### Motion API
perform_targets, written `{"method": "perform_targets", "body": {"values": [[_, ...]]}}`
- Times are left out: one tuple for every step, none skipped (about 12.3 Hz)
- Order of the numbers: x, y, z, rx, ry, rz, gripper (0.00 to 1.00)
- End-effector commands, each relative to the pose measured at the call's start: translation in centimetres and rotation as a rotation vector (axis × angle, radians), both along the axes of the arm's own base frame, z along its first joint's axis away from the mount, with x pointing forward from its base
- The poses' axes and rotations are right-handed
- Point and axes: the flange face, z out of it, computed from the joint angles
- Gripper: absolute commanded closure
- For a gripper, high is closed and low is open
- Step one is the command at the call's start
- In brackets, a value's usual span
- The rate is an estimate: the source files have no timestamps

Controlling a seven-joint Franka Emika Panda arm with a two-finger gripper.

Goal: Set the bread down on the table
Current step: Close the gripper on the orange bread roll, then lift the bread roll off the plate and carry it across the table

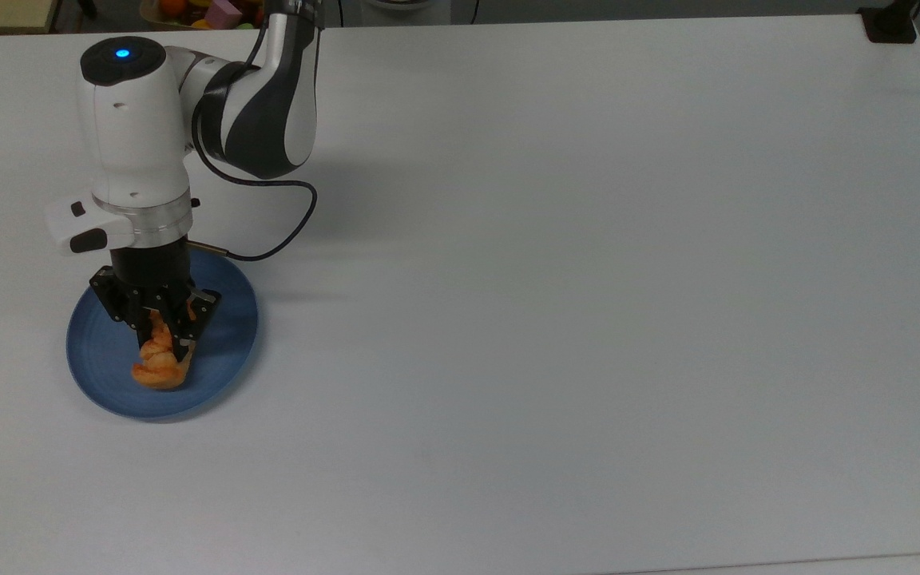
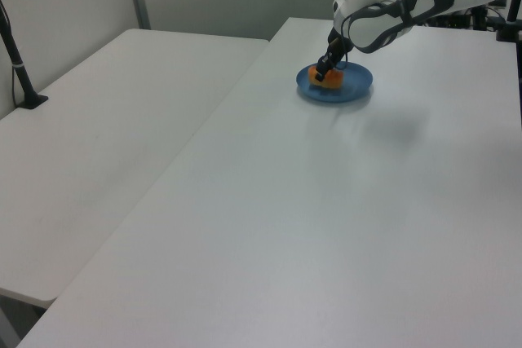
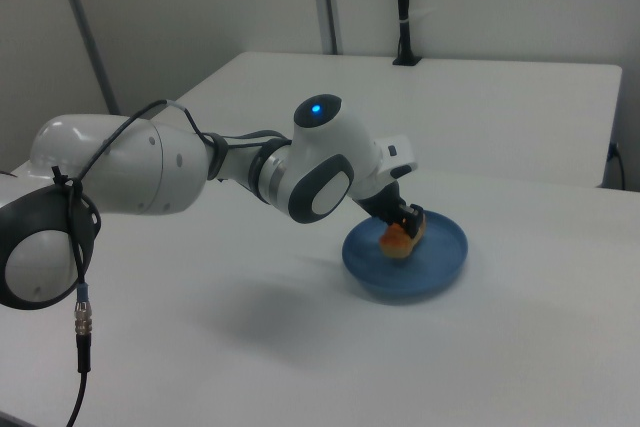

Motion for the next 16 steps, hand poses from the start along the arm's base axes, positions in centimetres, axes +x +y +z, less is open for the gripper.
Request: {"method": "perform_targets", "body": {"values": [[-0.9, -0.1, 4.0, 0.003, -0.03, -0.001, 0.6], [-1.3, 0.0, 5.7, 0.005, -0.015, 0.017, 0.6], [-1.7, -0.2, 6.9, 0.011, 0.0, 0.026, 0.6], [-2.1, 0.1, 8.1, 0.016, 0.017, 0.039, 0.6], [-2.6, 0.1, 9.2, 0.025, 0.029, 0.042, 0.6], [-3.7, 0.5, 10.5, 0.033, 0.034, 0.047, 0.6], [-4.4, 0.8, 11.3, 0.034, 0.031, 0.049, 0.6], [-5.5, 1.2, 12.0, 0.032, 0.033, 0.055, 0.6], [-6.1, 2.3, 11.9, 0.027, 0.047, 0.073, 0.6], [-6.7, 4.5, 12.1, 0.014, 0.059, 0.108, 0.6], [-7.2, 6.7, 12.2, 0.008, 0.067, 0.137, 0.6], [-7.6, 8.8, 12.2, 0.019, 0.068, 0.143, 0.6], [-8.0, 12.2, 12.3, 0.034, 0.071, 0.163, 0.6], [-8.3, 15.9, 12.4, 0.044, 0.074, 0.178, 0.6], [-8.5, 18.6, 12.3, 0.039, 0.077, 0.189, 0.6], [-8.7, 22.4, 12.4, 0.035, 0.074, 0.184, 0.6]]}}
